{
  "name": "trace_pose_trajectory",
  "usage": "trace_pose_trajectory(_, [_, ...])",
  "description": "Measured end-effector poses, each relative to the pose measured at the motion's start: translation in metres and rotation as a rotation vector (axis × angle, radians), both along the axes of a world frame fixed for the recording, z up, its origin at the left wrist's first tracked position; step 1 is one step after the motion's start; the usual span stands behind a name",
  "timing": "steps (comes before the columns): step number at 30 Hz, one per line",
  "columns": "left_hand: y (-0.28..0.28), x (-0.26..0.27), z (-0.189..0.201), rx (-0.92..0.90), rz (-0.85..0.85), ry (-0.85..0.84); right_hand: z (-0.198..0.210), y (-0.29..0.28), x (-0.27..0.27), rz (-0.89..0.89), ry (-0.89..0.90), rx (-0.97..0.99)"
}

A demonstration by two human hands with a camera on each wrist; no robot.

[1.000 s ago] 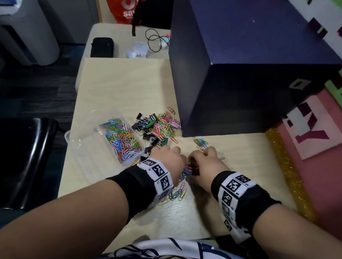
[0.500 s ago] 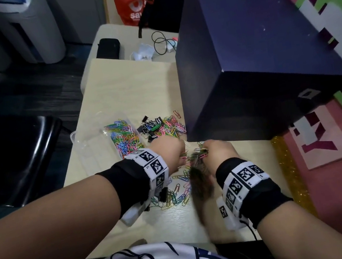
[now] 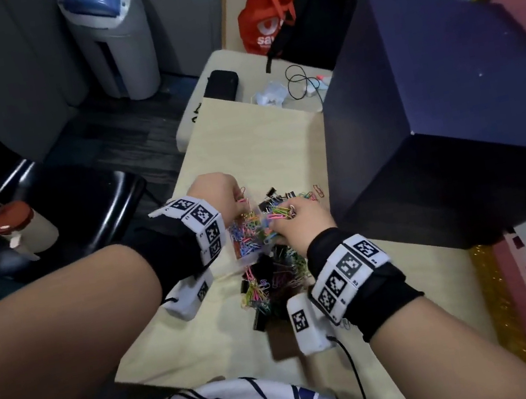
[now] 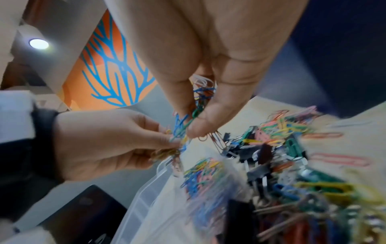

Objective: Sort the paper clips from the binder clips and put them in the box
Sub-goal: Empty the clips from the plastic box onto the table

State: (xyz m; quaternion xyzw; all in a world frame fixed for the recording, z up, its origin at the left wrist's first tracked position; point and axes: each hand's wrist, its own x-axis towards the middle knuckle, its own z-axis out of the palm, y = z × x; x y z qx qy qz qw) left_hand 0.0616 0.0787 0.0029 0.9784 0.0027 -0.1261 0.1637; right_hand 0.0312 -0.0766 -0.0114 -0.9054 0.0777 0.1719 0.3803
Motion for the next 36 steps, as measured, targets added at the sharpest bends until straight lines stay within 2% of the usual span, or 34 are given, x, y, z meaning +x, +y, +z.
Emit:
trace_pose_trajectory(4, [0.008,0.002,-0.007,-0.105,0.121,-0.035,0.002,0.026,0.002,0.018,0.01,0.117])
trace_pose_trajectory(8, [0.008,-0.007,-0.007,-0.092,0.097,-0.029,0.004,0.008,0.007,0.131,-0.03,-0.187])
trace_pose_trajectory(10, [0.003,-0.019,-0.005,-0.046,0.0,-0.014,0.0,-0.009,0.011,0.113,-0.045,-0.299])
trace_pose_trajectory(12, [-0.007,-0.033,-0.008,0.035,-0.171,0.013,-0.008,-0.023,0.014,0.122,0.007,-0.399])
trace_pose_trajectory(15, [-0.025,-0.051,-0.013,0.226,-0.371,0.076,-0.023,-0.037,0.017,0.22,0.082,-0.464])
trace_pose_trajectory(18, [-0.036,-0.057,-0.018,0.334,-0.477,0.076,-0.035,-0.046,0.013,0.383,0.113,-0.523])
trace_pose_trajectory(21, [-0.034,-0.056,-0.022,0.359,-0.516,0.04,-0.041,-0.052,0.0,0.444,0.055,-0.548])
trace_pose_trajectory(23, [-0.031,-0.054,-0.024,0.368,-0.541,0.041,-0.04,-0.056,-0.012,0.453,0.03,-0.585])
trace_pose_trajectory(28, [-0.02,-0.054,-0.03,0.353,-0.56,0.065,-0.027,-0.061,-0.029,0.43,0.174,-0.645])
trace_pose_trajectory(33, [-0.014,-0.058,-0.029,0.356,-0.586,0.051,-0.019,-0.049,-0.009,0.308,0.022,-0.523])
trace_pose_trajectory(36, [-0.011,-0.061,-0.027,0.357,-0.589,0.069,-0.025,-0.043,0.009,0.283,0.047,-0.485])
